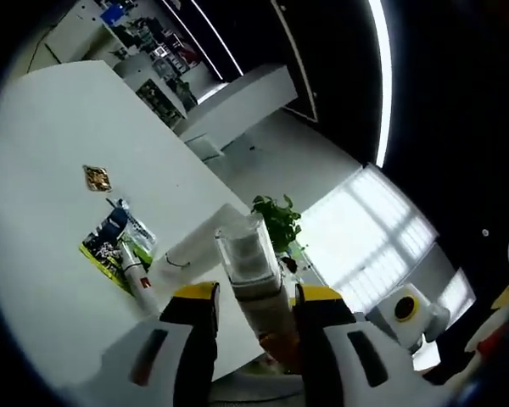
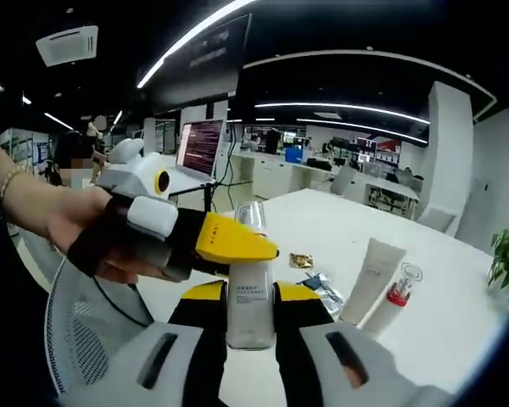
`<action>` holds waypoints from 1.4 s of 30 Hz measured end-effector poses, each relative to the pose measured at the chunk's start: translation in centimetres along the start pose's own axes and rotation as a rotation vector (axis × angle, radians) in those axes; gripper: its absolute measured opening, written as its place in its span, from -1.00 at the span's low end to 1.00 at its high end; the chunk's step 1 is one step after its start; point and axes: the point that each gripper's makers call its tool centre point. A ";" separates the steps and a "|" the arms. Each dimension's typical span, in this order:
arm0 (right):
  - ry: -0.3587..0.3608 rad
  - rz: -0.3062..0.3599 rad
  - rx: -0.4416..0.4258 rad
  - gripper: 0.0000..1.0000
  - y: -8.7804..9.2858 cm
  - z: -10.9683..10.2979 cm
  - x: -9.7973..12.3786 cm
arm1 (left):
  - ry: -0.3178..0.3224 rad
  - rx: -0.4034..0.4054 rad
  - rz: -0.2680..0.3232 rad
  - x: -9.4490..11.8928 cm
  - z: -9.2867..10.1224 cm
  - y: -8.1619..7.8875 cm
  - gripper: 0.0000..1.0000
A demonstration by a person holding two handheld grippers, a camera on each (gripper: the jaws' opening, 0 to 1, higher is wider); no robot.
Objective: Arrange the skincare products in the storage area until every visible bottle or jar stands upright without overlapping.
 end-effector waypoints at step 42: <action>-0.582 0.060 -0.373 -0.60 -1.6 -0.3 5.6 | 0.424 -0.499 -0.349 -1.3 9.3 1.3 -0.67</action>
Point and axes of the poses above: the point that each gripper's makers call its tool centre point, and the gripper's own axes: x roughly backward along the fingers, z roughly to its right, y roughly out of its underside, and after that the axes turned 3 degrees about -z, right-handed
